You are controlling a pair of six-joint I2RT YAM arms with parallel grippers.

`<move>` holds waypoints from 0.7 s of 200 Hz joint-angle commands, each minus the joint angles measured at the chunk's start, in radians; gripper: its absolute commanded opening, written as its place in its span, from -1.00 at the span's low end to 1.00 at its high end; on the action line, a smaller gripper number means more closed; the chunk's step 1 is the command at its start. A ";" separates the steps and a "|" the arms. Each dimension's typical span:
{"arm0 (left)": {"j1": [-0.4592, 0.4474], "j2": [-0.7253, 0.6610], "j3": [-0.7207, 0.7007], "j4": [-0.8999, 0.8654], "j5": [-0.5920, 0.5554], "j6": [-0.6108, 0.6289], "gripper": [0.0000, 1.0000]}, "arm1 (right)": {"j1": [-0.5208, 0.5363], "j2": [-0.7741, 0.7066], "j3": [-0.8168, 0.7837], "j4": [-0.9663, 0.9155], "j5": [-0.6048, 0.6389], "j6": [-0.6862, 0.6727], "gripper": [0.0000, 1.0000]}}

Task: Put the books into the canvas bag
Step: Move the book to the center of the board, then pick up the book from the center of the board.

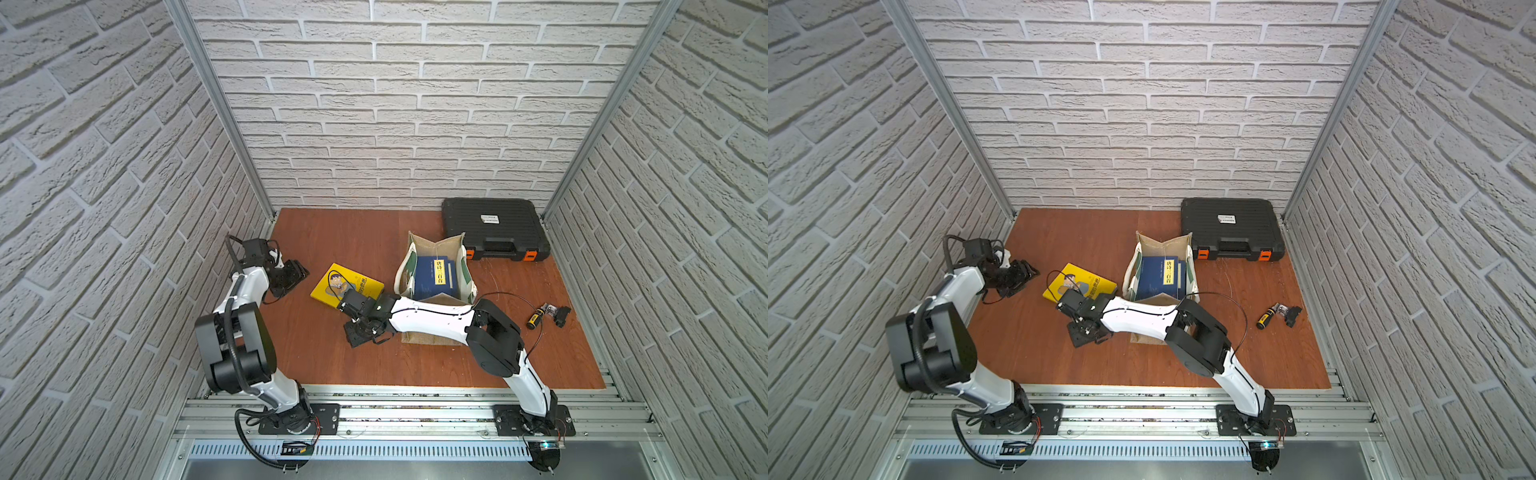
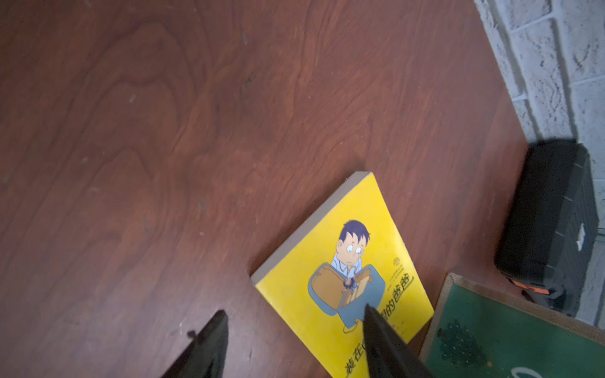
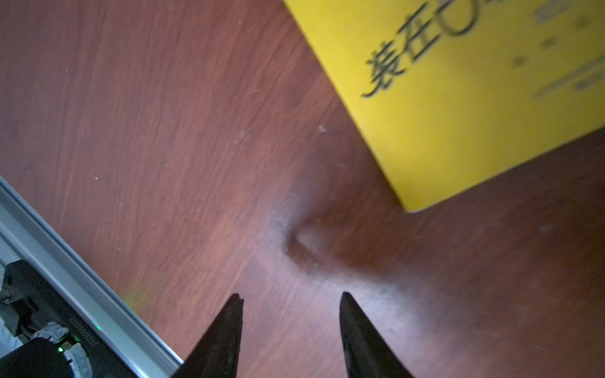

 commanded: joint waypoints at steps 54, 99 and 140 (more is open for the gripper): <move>-0.188 -0.112 -0.281 0.179 0.007 -0.258 0.32 | -0.141 0.139 0.319 -0.083 0.118 -0.236 0.08; -0.217 -0.075 -0.409 0.394 0.045 -0.391 0.32 | -0.201 0.369 0.642 -0.169 0.097 -0.302 0.15; -0.212 -0.038 -0.423 0.451 0.083 -0.390 0.35 | -0.246 0.468 0.700 -0.164 0.088 -0.304 0.18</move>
